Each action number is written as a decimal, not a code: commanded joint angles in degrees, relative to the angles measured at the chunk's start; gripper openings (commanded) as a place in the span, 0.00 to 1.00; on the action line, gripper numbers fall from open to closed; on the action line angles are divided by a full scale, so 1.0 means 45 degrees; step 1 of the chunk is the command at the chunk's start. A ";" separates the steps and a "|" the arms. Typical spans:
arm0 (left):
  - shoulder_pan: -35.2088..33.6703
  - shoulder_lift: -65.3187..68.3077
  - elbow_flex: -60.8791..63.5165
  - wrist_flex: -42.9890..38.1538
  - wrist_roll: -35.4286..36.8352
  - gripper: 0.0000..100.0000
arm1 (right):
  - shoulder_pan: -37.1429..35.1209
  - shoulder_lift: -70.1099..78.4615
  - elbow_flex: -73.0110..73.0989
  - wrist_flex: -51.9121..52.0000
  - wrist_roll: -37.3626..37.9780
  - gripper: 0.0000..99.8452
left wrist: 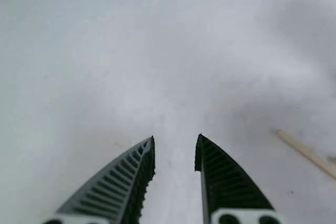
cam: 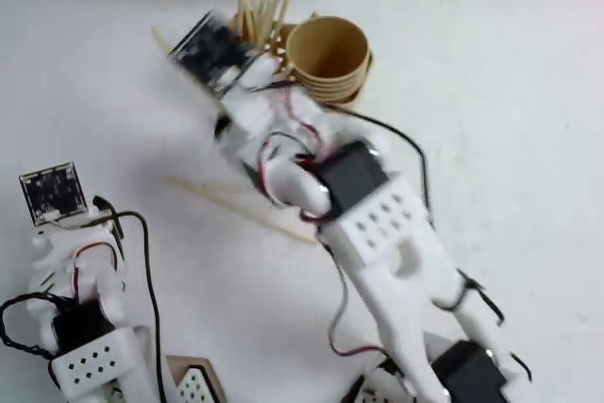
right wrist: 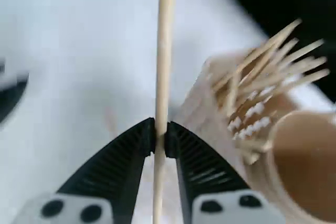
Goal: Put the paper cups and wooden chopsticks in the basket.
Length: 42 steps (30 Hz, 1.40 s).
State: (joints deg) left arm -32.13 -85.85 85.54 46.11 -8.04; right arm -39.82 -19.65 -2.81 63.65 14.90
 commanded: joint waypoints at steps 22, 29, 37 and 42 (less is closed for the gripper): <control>-0.0127 -0.0361 0.0039 -0.0586 -0.0137 0.14 | 0.2803 0.1416 0.2716 -1.0774 -0.1778 0.10; -0.0127 -0.0361 0.0274 -0.1074 -0.0137 0.14 | 0.2686 -0.0225 0.2794 -0.8254 -0.1778 0.15; -0.0127 -0.0361 0.0293 -0.1074 -0.0137 0.14 | 0.2686 -0.2081 0.2794 -0.3995 -0.1680 0.15; -0.0127 -0.0361 0.0293 -0.1074 -0.0137 0.14 | 0.2569 -0.3057 0.2794 -0.1495 -0.1680 0.15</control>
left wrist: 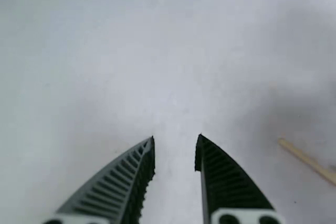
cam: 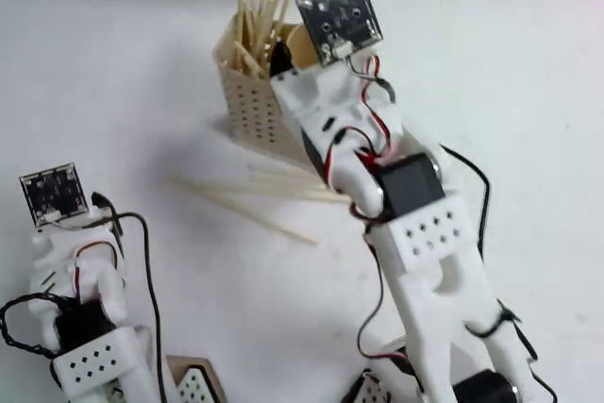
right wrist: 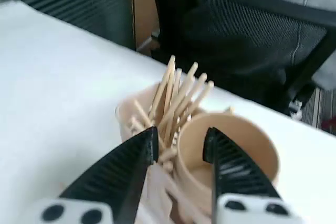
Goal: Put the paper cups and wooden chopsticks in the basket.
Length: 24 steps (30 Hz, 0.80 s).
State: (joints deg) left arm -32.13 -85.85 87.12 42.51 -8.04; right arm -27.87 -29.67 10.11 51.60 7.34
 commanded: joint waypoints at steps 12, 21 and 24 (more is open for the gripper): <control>-0.0127 -0.0361 -0.0059 -0.0254 -0.0137 0.14 | -0.2608 -0.1006 0.2930 0.5226 0.3575 0.15; -0.0127 -0.0361 -0.0059 -0.0254 -0.0137 0.14 | -0.2901 -0.0987 0.6623 0.2764 0.6232 0.15; -0.0127 -0.0361 -0.0059 -0.0254 -0.0137 0.14 | -0.2921 -0.0987 0.7385 0.2100 0.6564 0.15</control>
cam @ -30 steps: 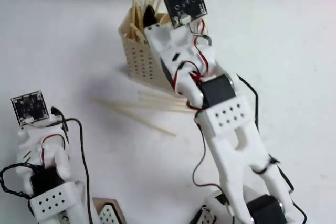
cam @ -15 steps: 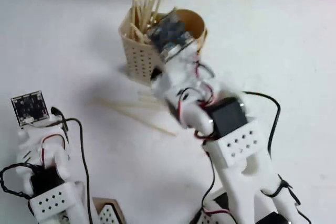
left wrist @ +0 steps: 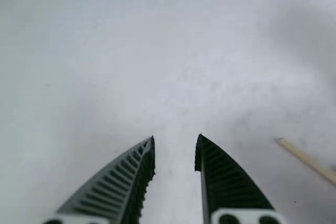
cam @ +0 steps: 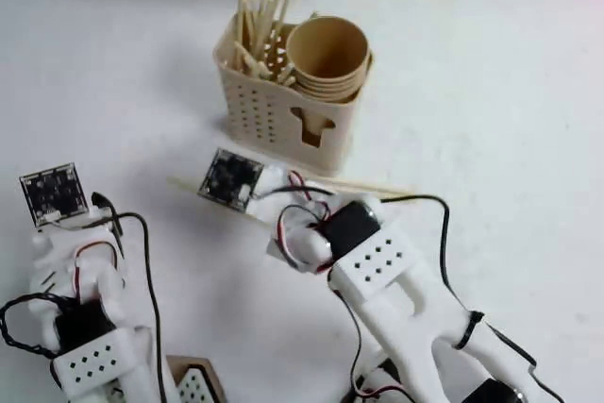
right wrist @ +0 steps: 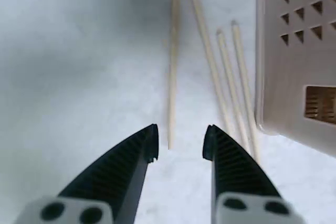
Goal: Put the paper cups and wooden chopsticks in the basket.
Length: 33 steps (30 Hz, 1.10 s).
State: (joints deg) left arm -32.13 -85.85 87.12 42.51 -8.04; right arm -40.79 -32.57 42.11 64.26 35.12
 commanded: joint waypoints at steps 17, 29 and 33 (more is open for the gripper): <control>-0.0107 -0.0361 -0.0039 -0.0254 -0.0137 0.14 | -0.0107 0.4835 -0.2266 -0.1534 -0.0078 0.15; -0.0107 -0.0361 -0.0039 -0.0254 -0.0137 0.14 | -0.1221 0.9465 -0.6076 -0.1534 -0.2149 0.15; -0.0107 -0.0361 -0.0039 -0.0254 -0.0137 0.14 | -0.1143 1.0852 -0.7287 -0.1534 -0.2149 0.15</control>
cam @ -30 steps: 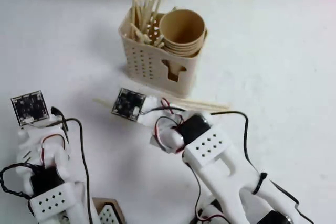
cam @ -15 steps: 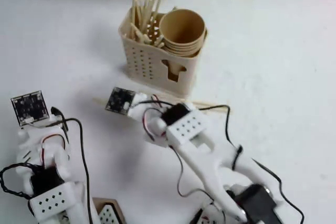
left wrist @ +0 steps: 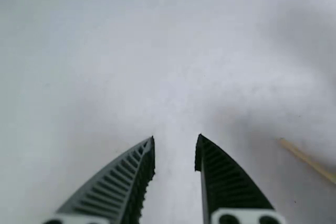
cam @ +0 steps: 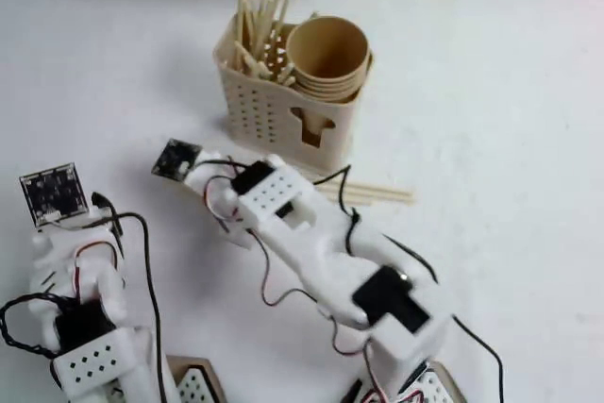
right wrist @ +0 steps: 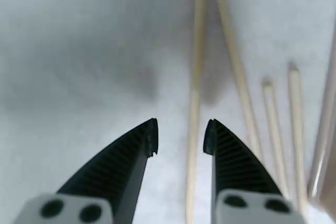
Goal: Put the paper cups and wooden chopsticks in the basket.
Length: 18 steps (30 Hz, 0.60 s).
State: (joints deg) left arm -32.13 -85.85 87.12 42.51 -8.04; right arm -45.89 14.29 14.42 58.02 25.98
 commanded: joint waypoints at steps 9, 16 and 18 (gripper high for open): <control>-0.0107 -0.0361 -0.0039 -0.0254 -0.0137 0.14 | 0.0068 0.2823 -0.2090 -0.0068 -0.0020 0.01; -0.0107 -0.0361 -0.0039 -0.0254 -0.0137 0.14 | 0.0127 0.1846 -0.2090 0.1475 -0.0117 0.02; -0.0107 -0.0361 -0.0039 -0.0254 -0.0137 0.14 | 0.0147 0.1201 -0.2051 0.2002 -0.0274 0.02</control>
State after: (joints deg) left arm -32.13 -85.85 87.12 42.51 -8.04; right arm -45.19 24.48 5.80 63.03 25.89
